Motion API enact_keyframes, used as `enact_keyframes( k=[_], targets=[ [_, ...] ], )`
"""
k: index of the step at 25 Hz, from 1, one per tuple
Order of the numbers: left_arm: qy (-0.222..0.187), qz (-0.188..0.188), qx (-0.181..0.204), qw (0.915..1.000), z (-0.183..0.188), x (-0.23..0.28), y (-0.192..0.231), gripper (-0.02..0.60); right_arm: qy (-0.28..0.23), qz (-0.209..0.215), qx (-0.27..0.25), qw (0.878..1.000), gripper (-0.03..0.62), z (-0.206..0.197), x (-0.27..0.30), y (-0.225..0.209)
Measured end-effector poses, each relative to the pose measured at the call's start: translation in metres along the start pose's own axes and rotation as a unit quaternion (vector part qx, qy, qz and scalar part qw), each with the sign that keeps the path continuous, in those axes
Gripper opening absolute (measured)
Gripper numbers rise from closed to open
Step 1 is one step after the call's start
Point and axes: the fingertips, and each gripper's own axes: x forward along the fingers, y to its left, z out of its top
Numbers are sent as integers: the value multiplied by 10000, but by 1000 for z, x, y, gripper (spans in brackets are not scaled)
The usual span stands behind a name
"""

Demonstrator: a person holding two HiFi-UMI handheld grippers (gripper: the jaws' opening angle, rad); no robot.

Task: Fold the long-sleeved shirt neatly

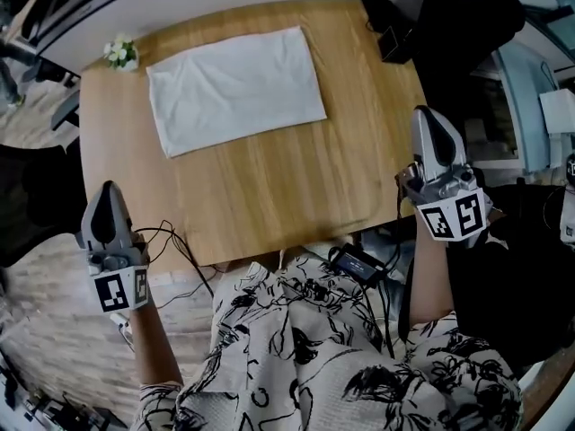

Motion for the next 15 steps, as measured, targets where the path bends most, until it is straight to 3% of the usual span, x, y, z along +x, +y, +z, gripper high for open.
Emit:
enact_keyframes(
  k=[4, 9, 15],
  targets=[
    [-484, 452, -339, 9972, 44, -39, -2, 5, -123, -199, 16, 9997, 11, 30, -27, 0],
    [-523, 922, -1020, 9891, 66, -83, -9, 0, -138, -294, 11, 9995, 11, 50, -54, 7],
    [-424, 1294, -1236, 9829, 68, -140, 0, 0, -64, -492, -28, 9988, 11, 65, -90, 20]
  ],
)
